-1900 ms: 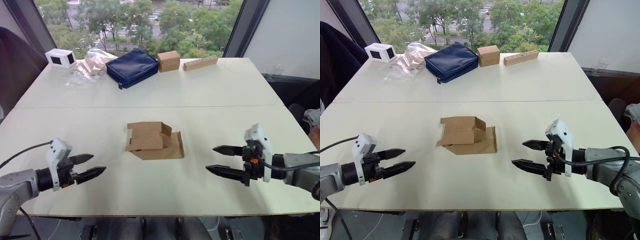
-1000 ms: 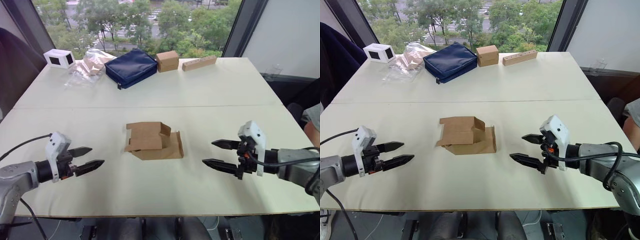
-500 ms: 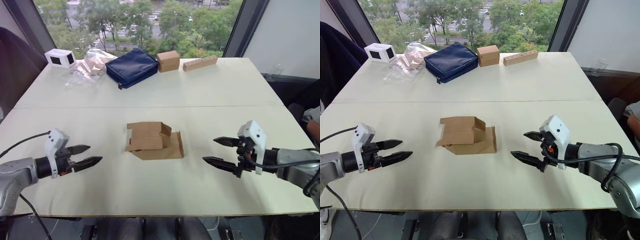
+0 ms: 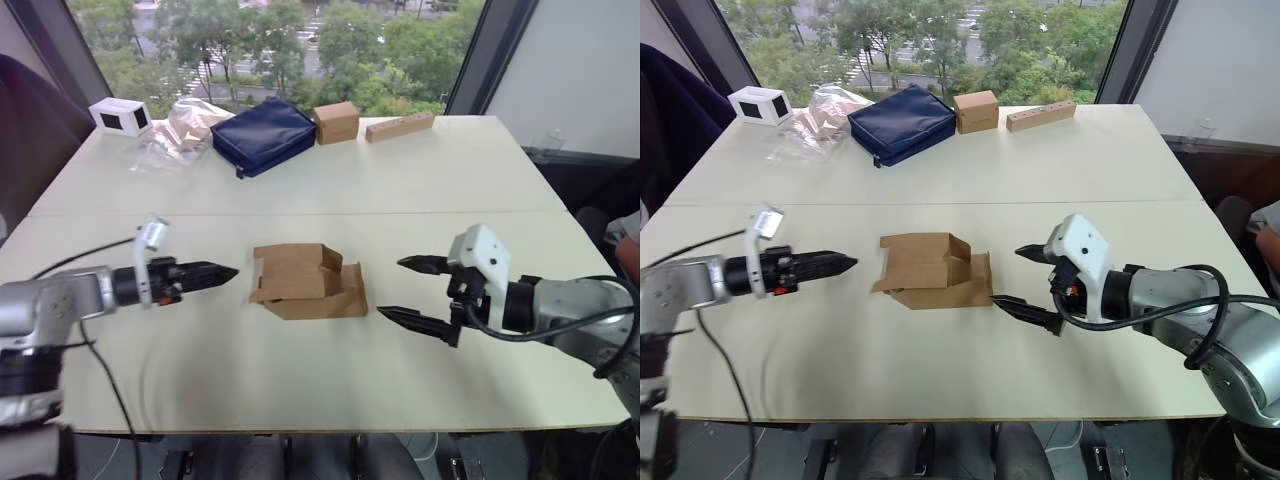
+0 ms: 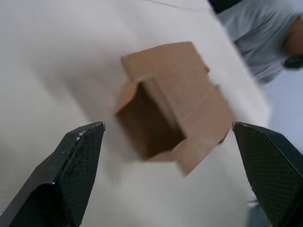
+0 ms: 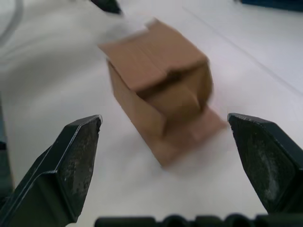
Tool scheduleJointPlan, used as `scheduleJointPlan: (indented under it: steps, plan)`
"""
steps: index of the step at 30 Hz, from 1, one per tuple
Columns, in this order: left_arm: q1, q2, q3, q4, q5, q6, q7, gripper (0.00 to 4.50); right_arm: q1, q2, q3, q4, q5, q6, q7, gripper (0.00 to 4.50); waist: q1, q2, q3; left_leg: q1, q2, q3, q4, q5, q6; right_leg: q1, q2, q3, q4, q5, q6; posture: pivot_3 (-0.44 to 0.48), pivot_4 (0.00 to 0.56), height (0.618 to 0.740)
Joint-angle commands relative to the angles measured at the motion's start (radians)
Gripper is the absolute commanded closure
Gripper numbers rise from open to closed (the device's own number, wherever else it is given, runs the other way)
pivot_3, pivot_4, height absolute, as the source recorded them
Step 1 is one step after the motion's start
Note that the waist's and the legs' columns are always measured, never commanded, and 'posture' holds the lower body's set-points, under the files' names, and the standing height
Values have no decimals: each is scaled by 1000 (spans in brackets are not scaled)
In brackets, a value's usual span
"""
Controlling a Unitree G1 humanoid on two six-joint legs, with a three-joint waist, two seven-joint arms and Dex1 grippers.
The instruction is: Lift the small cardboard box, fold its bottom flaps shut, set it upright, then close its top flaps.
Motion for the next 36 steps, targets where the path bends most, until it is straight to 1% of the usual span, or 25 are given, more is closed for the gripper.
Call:
scheduleJointPlan:
  steps: [1, 8, 15, 23, 27, 28, 33, 36]
  plan:
    - [-54, -50, 28, 36, -31, 84, 63, 59, -34, 8, 6, -51, 39, 26, -48, 0, -1, 0, 0, 0, 0, 0, 0, 0, 0, 0, 0, 0, 0, 0, 0, 0, 150, 740]
    - [-105, -136, 5, 149, -13, 97, 92, 59, -34, -14, 58, -121, 14, 56, -112, 0, -1, 0, 0, -1, 1, 0, 0, 0, -1, -2, -1, 1, 1, 0, 0, 0, 150, 740]
    - [-152, -185, -3, 226, -14, 91, 80, 59, 0, -6, 29, -139, 40, 67, -155, 0, 0, 0, 0, -2, 0, 0, 0, 0, -1, -2, -2, 1, 0, 0, 0, 0, 150, 740]
    - [-191, -224, -63, 278, 19, 38, 29, 59, 40, -2, 28, -137, 24, 43, -171, 0, 0, 0, 0, -2, 0, 0, 0, 0, -1, -2, -1, 1, 0, 0, 0, 0, 150, 740]
    - [-201, -234, -91, 297, 33, 17, -7, 1090, 47, 4, 31, -136, 14, 35, -179, 0, -1, 0, 0, -2, 0, 0, 0, 0, -1, -2, -1, 1, 0, 0, 0, 0, 150, 740]
    - [-203, -236, -95, 300, 36, 14, -13, 1542, 48, 5, 32, -137, 12, 33, -180, 0, -1, 0, 0, -2, 0, 0, 0, 0, -1, -2, -1, 1, 0, 0, 0, 0, 150, 740]
    - [-211, -238, -119, 306, 51, -2, -41, 3496, 34, 10, 32, -136, 27, 36, -200, 0, 0, 0, 0, -2, 0, 0, 0, 0, -1, -2, -1, 1, 0, 0, 0, 0, 150, 740]
    - [-213, -235, -125, 312, 59, -7, -58, 4483, 27, 9, 29, -136, 40, 42, -210, 0, 0, 0, 0, -2, 0, 0, 0, 0, -1, -2, -1, 1, 0, 0, 0, 0, 150, 740]
